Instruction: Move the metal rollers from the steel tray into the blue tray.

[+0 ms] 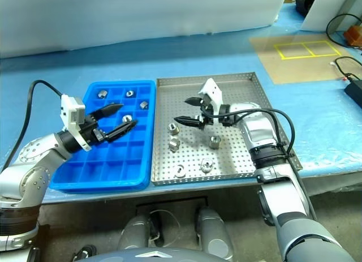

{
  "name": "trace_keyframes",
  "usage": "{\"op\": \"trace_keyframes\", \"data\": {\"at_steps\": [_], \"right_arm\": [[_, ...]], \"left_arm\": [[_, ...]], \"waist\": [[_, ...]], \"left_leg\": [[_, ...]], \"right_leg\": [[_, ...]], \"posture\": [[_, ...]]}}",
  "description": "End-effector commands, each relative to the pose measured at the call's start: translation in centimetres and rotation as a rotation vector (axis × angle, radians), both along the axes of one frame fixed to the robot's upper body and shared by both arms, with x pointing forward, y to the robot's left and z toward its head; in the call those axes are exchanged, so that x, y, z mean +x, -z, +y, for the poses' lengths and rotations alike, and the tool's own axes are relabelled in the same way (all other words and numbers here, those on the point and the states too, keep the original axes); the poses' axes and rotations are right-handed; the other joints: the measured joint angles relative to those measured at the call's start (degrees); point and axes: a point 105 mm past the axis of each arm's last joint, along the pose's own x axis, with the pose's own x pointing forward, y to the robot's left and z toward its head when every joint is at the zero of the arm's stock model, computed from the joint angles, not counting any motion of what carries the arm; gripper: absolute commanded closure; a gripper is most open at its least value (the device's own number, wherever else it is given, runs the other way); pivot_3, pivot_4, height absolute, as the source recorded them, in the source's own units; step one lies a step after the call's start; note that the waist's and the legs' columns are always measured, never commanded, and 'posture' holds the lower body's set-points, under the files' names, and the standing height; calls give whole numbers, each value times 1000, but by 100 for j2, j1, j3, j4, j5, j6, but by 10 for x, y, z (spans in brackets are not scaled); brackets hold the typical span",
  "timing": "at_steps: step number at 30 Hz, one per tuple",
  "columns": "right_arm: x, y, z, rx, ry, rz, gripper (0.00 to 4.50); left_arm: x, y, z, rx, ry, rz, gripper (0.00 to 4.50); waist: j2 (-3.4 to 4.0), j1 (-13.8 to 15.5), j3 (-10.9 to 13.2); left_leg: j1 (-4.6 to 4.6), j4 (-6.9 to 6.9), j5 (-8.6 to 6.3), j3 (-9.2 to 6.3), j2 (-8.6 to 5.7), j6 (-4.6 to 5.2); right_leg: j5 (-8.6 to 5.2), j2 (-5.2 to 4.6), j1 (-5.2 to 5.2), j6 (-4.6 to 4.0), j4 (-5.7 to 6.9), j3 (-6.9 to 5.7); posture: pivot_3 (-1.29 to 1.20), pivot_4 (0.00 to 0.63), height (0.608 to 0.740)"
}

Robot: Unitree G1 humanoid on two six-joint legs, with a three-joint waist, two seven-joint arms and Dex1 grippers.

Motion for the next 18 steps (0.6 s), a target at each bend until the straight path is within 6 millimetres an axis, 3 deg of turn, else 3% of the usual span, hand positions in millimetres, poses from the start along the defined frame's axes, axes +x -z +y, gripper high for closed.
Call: {"op": "trace_keyframes", "data": {"at_steps": [1, 18], "right_arm": [[-1, -13, 7, 11, -26, -52, 22], [-5, -8, 11, 21, -28, -45, 22]], "left_arm": [[-3, -10, -2, 0, 3, -46, 0], [-2, -7, -4, 10, 2, -25, 0]], "waist": [[0, 0, 0], [0, -3, 0]], "left_leg": [[0, 0, 0, 0, 0, 0], [0, 0, 0, 0, 0, 0]], "right_leg": [[0, 0, 0, 0, 0, 0], [0, 0, 0, 0, 0, 0]], "posture": [[-396, 150, 740], [-406, 150, 740]]}}
